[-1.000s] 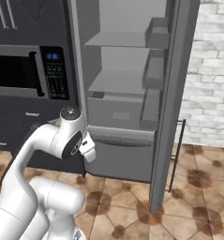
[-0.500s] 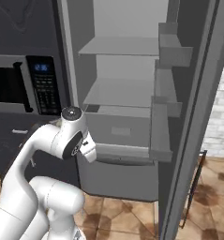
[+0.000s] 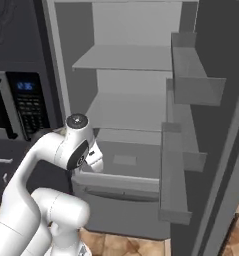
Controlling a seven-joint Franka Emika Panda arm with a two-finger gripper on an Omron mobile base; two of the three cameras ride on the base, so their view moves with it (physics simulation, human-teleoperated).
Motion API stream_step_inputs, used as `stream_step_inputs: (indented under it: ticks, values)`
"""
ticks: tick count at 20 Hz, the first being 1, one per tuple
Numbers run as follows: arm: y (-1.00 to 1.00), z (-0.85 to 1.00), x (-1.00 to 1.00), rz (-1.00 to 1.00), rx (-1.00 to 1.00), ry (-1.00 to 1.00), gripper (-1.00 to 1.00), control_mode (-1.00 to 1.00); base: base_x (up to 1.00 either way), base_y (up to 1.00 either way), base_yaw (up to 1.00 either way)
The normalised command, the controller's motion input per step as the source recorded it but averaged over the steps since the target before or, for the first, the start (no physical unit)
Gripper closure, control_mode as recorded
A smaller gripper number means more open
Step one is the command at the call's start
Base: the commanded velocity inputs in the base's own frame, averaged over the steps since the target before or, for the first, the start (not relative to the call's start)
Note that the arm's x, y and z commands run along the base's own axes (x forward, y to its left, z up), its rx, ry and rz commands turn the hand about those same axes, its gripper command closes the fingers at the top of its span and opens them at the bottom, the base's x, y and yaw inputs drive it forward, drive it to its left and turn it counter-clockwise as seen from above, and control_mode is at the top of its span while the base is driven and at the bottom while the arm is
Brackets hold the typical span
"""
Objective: Place two dumplings into each of the tupperware containers and then place the containers in the fridge.
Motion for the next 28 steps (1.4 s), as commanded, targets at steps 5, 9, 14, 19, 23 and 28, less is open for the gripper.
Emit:
stream_step_inputs:
  ticks: [5, 9, 14, 19, 23, 28]
  values:
    - [0.00, 0.00, 0.00, 0.00, 0.00, 0.00, 1.00, 1.00, 0.60, -0.20, 0.00]
    - [0.00, 0.00, 0.00, 0.00, 0.00, 0.00, 1.00, 1.00, 0.50, -0.39, 0.00]
    - [-0.11, 0.00, 0.20, 0.00, 0.03, 0.00, 1.00, -1.00, 0.26, -0.22, 0.00]
    - [-0.05, 0.00, 0.60, -0.11, 0.03, -0.02, 1.00, -1.00, 0.00, 0.00, 0.00]
    - [-0.03, 0.04, 0.76, -0.33, 0.00, 0.00, 1.00, -1.00, 0.00, 0.00, 0.00]
    - [-0.41, 0.00, 0.85, -0.38, 0.00, 0.00, 1.00, -1.00, 0.00, 0.00, 0.00]
